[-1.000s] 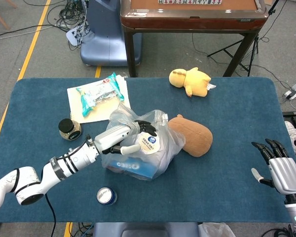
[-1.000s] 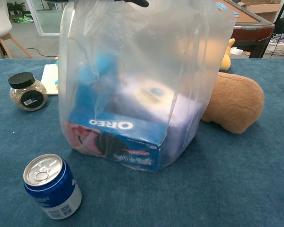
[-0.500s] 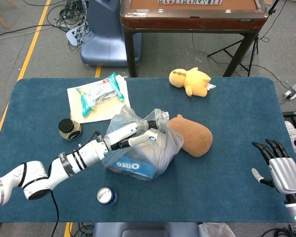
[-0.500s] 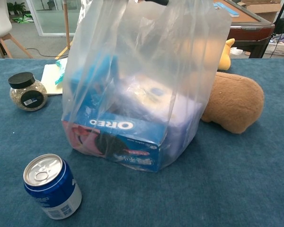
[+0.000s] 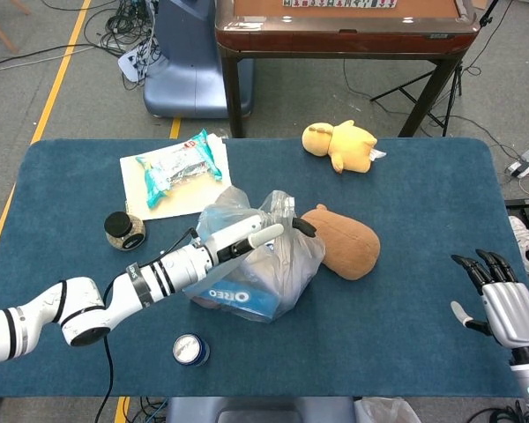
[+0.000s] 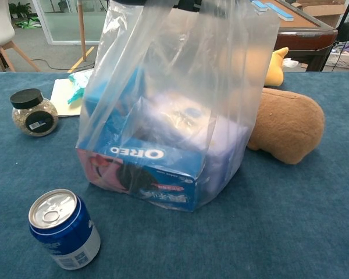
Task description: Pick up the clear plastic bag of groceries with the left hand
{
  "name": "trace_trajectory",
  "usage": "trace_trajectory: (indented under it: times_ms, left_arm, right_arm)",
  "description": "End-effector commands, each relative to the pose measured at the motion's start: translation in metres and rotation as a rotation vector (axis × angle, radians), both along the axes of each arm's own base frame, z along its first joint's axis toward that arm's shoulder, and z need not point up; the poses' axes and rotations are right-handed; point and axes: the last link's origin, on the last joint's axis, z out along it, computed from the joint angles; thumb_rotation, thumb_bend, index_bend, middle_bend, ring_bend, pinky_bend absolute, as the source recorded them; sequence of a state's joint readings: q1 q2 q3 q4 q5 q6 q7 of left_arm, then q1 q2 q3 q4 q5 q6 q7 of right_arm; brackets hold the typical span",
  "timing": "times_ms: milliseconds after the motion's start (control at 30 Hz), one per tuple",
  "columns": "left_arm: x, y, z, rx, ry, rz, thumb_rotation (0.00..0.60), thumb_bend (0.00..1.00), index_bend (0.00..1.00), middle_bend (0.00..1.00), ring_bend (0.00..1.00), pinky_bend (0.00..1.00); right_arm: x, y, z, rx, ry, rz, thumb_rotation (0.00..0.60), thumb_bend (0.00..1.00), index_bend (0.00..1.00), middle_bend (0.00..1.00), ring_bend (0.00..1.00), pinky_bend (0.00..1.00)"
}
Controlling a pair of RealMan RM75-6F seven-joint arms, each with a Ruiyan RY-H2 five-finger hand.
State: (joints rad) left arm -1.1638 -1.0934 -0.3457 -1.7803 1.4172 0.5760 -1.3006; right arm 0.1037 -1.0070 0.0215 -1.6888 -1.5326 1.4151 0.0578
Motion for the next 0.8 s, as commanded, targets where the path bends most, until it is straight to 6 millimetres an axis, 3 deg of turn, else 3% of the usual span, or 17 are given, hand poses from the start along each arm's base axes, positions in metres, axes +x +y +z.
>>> trace_trajectory:
  times_ms: [33,200,433,633,800]
  left_arm:
    - [0.0069,-0.0034,0.0088,-0.053,-0.057,0.025,0.032,0.12,0.25,0.13,0.06,0.0]
    - [0.0083,-0.0075,0.0105,-0.126,-0.081,0.046,0.05,0.12,0.25,0.13,0.07,0.0]
    - [0.0146,-0.0118,0.0108,-0.261,-0.161,0.076,0.142,0.12,0.26,0.13,0.08,0.0]
    - [0.0159,-0.0096,0.0131,-0.344,-0.214,0.112,0.238,0.12,0.26,0.15,0.12,0.17]
    - [0.0158,-0.0088,0.0133,-0.397,-0.237,0.149,0.362,0.12,0.29,0.21,0.22,0.34]
  right_arm:
    - [-0.0004,0.0002,0.0002,-0.001,-0.001,-0.001,0.6,0.32,0.17,0.22,0.07,0.1]
    - [-0.0007,0.0003,-0.0003,-0.001,-0.003,0.0,0.6,0.32,0.17,0.22,0.07,0.1]
    - [-0.0021,0.0016,0.0003,-0.005,-0.005,-0.004,0.6,0.32,0.17,0.22,0.07,0.1]
    - [-0.0031,0.0014,0.0001,-0.006,-0.007,-0.007,0.6,0.32,0.17,0.22,0.07,0.1]
    - [-0.0032,0.0009,0.0003,-0.008,-0.007,-0.006,0.6,0.32,0.17,0.22,0.07,0.1]
